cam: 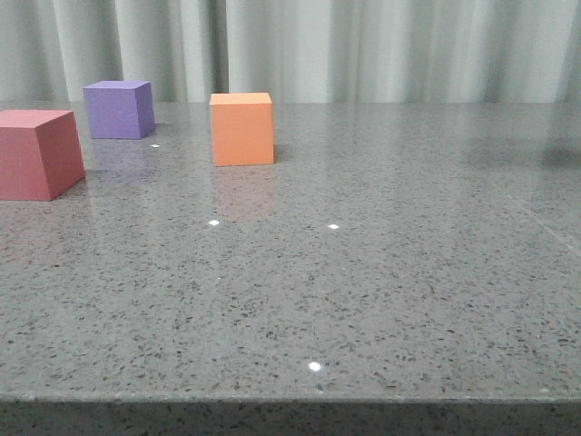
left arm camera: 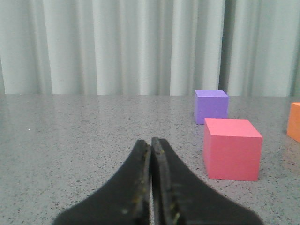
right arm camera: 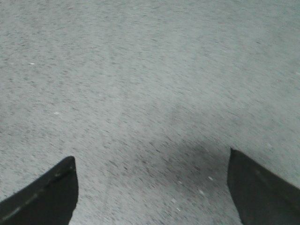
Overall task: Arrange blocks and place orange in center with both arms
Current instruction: 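Release the orange cube and lift the right gripper away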
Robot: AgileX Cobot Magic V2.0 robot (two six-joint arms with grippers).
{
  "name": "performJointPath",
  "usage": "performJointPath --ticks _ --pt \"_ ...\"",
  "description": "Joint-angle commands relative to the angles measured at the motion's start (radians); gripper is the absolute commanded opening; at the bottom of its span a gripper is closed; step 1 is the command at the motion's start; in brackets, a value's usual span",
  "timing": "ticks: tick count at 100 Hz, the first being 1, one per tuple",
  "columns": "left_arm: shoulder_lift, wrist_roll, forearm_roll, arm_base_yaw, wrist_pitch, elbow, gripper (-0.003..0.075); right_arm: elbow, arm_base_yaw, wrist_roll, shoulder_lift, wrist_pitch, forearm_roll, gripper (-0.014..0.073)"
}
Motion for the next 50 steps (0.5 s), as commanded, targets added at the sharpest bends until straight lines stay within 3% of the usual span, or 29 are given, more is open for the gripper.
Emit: performJointPath --ticks 1,20,50 --pt "-0.032 -0.008 -0.004 0.0 -0.079 0.044 -0.002 0.116 -0.044 -0.013 -0.138 -0.146 -0.001 0.0635" --pt "-0.032 -0.008 -0.004 0.0 -0.079 0.044 -0.002 0.467 -0.108 -0.013 -0.375 -0.327 -0.001 0.0635" --pt "-0.032 -0.008 -0.004 0.0 -0.079 0.044 -0.002 0.915 -0.11 -0.013 -0.686 -0.671 -0.024 0.0635"
